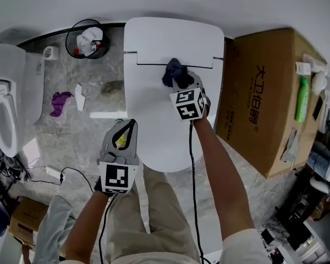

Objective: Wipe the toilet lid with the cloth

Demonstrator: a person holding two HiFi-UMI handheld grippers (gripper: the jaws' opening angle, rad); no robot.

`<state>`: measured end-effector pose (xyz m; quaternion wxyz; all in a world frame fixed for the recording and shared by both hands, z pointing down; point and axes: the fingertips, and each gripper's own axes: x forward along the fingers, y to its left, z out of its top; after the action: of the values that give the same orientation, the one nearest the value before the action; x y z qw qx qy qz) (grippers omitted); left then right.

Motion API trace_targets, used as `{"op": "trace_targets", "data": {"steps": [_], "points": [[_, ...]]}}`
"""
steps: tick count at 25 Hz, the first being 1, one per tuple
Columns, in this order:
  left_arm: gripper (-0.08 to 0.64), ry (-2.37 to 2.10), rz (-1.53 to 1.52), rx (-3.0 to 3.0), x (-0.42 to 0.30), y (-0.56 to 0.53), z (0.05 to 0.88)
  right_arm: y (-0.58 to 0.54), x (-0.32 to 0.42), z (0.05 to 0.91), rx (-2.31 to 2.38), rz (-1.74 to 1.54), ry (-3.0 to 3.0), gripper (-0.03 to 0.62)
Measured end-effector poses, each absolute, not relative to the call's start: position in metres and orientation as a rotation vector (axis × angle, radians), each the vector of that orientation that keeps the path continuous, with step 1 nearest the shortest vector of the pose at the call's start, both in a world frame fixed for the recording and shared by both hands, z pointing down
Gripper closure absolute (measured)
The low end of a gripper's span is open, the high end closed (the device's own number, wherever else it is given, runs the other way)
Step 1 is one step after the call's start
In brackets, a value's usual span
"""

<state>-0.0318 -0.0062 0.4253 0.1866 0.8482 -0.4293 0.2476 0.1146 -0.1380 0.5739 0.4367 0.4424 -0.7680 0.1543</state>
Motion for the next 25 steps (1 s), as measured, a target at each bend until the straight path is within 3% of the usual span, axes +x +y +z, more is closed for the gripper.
{"op": "trace_targets", "data": {"steps": [25], "points": [[0.560, -1.196, 0.720, 2.393, -0.001, 0.006, 0.429, -0.135, 0.220, 0.576, 1.166, 0.373, -1.795, 0.476]]}}
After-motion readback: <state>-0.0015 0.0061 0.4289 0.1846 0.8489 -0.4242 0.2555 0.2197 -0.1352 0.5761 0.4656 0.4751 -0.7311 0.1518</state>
